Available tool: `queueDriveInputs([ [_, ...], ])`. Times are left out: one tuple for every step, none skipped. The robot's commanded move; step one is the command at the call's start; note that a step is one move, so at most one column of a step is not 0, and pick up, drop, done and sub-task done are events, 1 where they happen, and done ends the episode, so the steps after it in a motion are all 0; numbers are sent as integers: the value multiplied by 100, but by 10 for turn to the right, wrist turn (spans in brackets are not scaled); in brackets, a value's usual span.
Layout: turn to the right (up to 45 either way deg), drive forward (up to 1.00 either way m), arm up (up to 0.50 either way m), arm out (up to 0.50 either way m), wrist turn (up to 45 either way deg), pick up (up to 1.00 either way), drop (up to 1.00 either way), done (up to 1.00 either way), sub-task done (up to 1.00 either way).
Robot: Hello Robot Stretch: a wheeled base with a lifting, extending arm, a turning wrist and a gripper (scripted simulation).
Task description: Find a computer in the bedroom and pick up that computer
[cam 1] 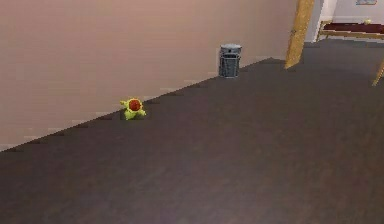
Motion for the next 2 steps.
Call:
queueDriveInputs([
  [360,0,0,0,0,0,0,0,0],
  [0,100,0,0,0,0,0,0,0],
])
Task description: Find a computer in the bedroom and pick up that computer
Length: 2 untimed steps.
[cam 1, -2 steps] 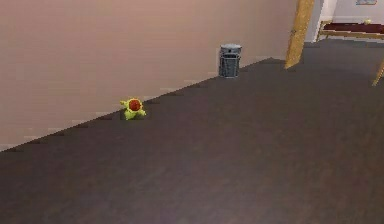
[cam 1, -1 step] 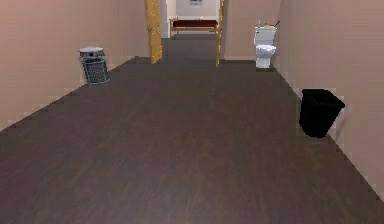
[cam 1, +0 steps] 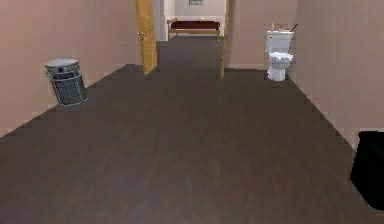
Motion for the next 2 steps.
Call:
queueDriveInputs([
  [0,100,0,0,0,0,0,0,0],
  [0,100,0,0,0,0,0,0,0],
])
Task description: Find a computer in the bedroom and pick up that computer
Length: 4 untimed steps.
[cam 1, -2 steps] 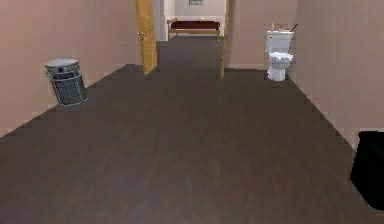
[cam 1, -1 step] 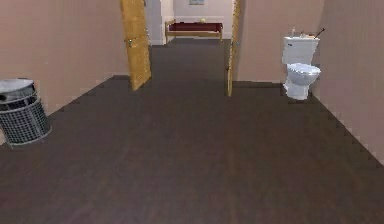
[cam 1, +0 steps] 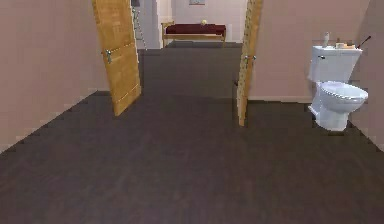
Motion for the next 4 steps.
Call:
queueDriveInputs([
  [0,100,0,0,0,0,0,0,0],
  [30,0,0,0,0,0,0,0,0],
  [0,100,0,0,0,0,0,0,0],
  [60,0,0,0,0,0,0,0,0],
])
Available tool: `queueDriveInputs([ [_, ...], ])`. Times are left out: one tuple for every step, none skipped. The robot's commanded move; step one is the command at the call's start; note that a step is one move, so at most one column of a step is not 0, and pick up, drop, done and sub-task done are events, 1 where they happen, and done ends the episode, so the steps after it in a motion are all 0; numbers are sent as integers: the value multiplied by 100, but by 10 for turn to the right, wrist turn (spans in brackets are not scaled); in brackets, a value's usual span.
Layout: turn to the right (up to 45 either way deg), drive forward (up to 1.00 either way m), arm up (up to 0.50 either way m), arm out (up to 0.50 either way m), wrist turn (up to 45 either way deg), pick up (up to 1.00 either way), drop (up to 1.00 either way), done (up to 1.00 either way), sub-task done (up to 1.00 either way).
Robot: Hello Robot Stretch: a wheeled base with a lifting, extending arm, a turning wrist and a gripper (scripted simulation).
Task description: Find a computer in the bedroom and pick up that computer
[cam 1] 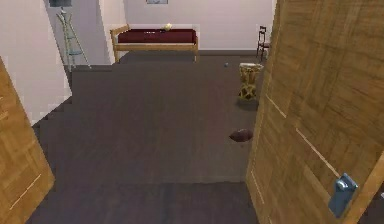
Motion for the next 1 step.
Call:
queueDriveInputs([
  [0,25,0,0,0,0,0,0,0],
])
